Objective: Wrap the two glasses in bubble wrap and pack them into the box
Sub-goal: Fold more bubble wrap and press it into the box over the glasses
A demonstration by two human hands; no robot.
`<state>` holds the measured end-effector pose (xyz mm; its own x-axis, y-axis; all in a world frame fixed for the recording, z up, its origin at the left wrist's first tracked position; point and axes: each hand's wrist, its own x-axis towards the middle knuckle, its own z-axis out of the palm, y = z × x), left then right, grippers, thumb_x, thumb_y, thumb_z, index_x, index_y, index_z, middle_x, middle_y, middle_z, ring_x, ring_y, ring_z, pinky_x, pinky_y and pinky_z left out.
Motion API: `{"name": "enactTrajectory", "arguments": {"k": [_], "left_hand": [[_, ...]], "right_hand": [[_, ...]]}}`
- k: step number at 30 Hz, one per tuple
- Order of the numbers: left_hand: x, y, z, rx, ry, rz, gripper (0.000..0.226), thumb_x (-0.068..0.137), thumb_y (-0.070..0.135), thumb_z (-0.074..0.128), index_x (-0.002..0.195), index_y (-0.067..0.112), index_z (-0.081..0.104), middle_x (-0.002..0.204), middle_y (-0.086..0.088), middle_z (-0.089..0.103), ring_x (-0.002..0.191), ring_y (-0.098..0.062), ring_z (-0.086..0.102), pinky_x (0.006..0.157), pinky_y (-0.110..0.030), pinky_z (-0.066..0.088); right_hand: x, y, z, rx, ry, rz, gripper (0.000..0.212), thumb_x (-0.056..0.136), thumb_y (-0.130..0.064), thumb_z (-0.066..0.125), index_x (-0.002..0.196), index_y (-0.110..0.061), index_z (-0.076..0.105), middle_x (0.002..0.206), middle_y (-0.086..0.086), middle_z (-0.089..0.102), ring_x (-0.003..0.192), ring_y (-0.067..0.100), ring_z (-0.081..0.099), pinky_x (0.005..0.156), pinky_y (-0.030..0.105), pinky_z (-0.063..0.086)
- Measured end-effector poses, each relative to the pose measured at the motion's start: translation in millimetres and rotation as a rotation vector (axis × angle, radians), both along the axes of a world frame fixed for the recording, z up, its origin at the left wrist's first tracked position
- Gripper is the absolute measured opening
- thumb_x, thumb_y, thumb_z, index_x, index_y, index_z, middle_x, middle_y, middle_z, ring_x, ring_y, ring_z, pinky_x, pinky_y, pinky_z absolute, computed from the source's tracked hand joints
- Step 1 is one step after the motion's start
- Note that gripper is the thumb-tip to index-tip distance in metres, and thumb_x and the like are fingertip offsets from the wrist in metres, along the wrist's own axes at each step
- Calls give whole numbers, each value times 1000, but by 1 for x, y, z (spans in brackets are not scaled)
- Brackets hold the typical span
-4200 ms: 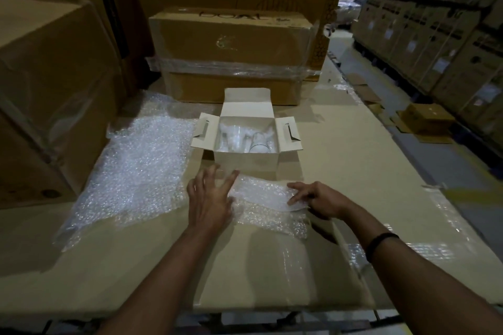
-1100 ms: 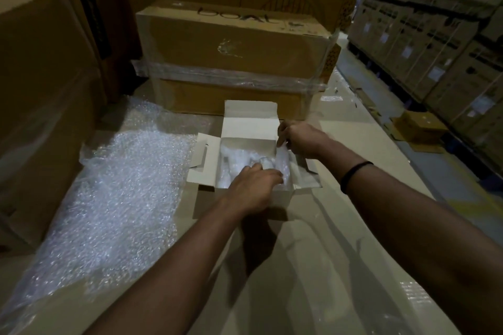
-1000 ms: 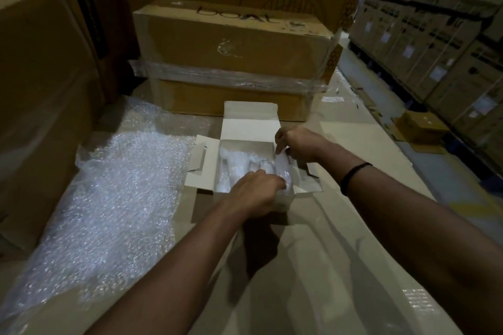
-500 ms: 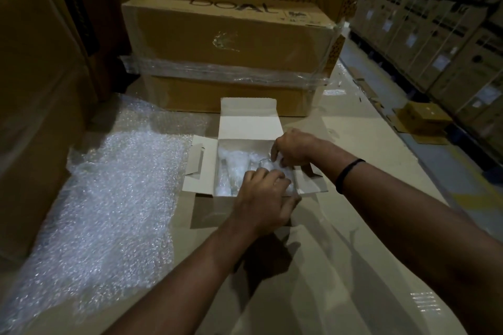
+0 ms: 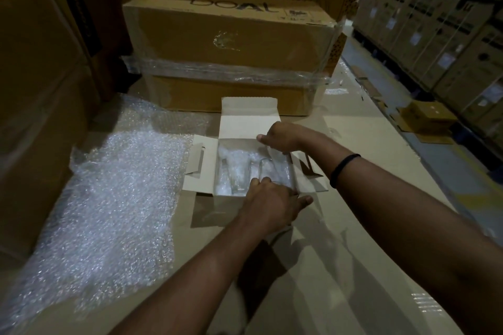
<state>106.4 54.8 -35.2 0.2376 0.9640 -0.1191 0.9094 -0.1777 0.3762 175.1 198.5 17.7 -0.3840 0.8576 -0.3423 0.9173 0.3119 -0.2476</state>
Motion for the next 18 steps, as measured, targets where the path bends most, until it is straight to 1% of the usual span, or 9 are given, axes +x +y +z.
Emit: {"name": "enactTrajectory", "arguments": {"k": [3, 5, 7, 9, 11, 13, 14, 16, 18], "left_hand": [[-2, -3, -7, 227, -56, -24, 47, 98, 56, 41, 99, 23, 74, 100, -7, 69, 95, -24, 57, 93, -44, 41], [-2, -3, -14, 339, -46, -49, 45, 97, 54, 44, 98, 21, 74, 103, -6, 68, 89, -25, 59, 84, -43, 46], [1, 0, -19, 281, 8, -45, 49, 96, 59, 37, 106, 26, 72, 112, 1, 66, 94, -24, 55, 83, -40, 42], [4, 7, -23, 206, 67, -19, 54, 94, 65, 31, 109, 29, 69, 111, 2, 66, 95, -24, 51, 80, -39, 37], [7, 13, -24, 132, 56, 68, 61, 89, 73, 31, 100, 26, 68, 103, -3, 66, 94, -23, 51, 80, -39, 38], [9, 16, -24, 97, 62, 98, 65, 87, 76, 32, 94, 22, 68, 97, -7, 66, 93, -24, 53, 81, -39, 38], [10, 17, -23, 95, 71, 87, 65, 88, 76, 32, 92, 22, 67, 96, -8, 66, 92, -25, 53, 80, -39, 37], [10, 17, -22, 107, 85, 70, 65, 89, 75, 29, 89, 21, 66, 95, -9, 66, 91, -26, 54, 77, -38, 34], [9, 17, -22, 104, 90, 54, 66, 89, 75, 26, 89, 21, 64, 95, -9, 66, 92, -26, 54, 77, -39, 33]], "right_hand": [[-6, -4, -7, -121, -43, -52, 76, 97, -64, 22, 106, 1, 59, 108, 17, 62, 85, 28, 63, 76, 33, 45], [-10, -5, -8, -198, -15, -103, 84, 96, -67, 18, 122, 4, 54, 110, 17, 57, 91, 30, 59, 82, 37, 47], [-14, -7, -7, -279, 10, -152, 87, 94, -69, 16, 136, 2, 45, 117, 19, 53, 100, 34, 57, 91, 42, 48], [-17, -9, -4, -346, 38, -186, 89, 93, -71, 16, 144, -1, 36, 122, 21, 51, 104, 37, 54, 94, 44, 45], [-17, -7, -2, -404, 85, -237, 89, 92, -72, 19, 147, -3, 33, 123, 20, 50, 105, 37, 52, 96, 44, 44], [-17, -6, 6, -389, 107, -243, 87, 93, -70, 21, 145, -2, 35, 138, 23, 48, 112, 39, 55, 99, 47, 46], [-17, -6, 12, -348, 118, -243, 86, 94, -69, 20, 143, 0, 38, 142, 23, 46, 109, 36, 56, 95, 44, 48], [-20, -6, 21, -261, 171, -259, 86, 95, -68, 17, 143, 1, 38, 135, 23, 52, 97, 31, 59, 85, 40, 52], [-21, -7, 22, -301, 249, -303, 89, 92, -72, 18, 147, -3, 33, 125, 24, 57, 96, 34, 64, 89, 44, 55]]}}
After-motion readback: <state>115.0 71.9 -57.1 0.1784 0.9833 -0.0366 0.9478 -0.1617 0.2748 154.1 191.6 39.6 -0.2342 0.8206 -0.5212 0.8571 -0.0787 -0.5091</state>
